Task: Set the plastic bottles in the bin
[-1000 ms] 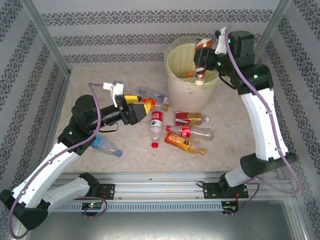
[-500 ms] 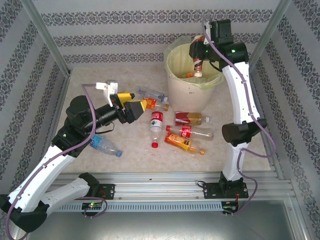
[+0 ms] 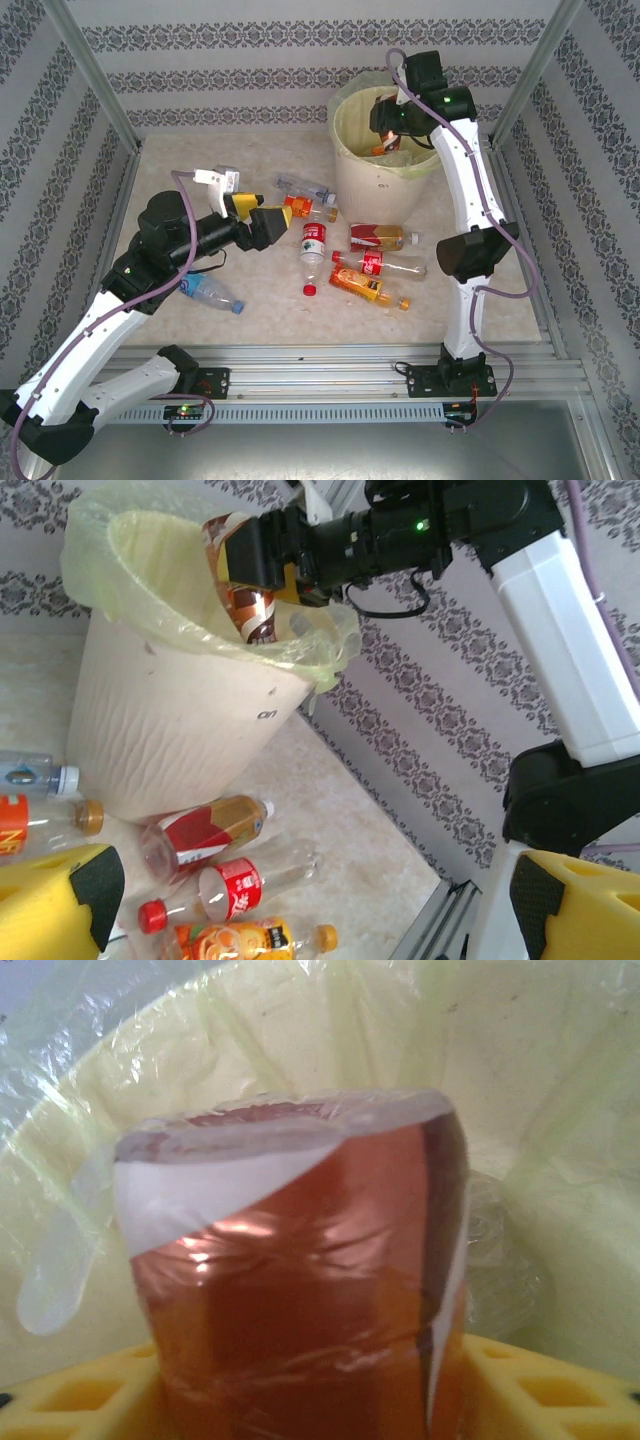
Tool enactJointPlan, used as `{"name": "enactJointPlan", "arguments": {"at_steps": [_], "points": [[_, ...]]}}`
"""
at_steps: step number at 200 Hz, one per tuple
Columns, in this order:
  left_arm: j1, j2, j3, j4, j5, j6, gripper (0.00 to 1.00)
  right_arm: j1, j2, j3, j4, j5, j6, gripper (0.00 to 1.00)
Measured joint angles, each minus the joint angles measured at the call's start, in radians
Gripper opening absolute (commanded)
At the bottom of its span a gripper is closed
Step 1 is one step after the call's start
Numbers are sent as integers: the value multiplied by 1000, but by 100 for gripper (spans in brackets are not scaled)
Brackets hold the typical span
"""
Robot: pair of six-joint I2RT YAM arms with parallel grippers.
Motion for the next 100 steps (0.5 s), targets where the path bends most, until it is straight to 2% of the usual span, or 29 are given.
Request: {"name": "enactJointPlan", "arguments": {"at_steps": [42,100], "points": [[0,10,-2,-56,-8,7,100,0,-3,-7,-1,-23,0,85],[0,13,-6,-130,-27,18,100,0,-130,-63,-3,-56,-1,89]]}}
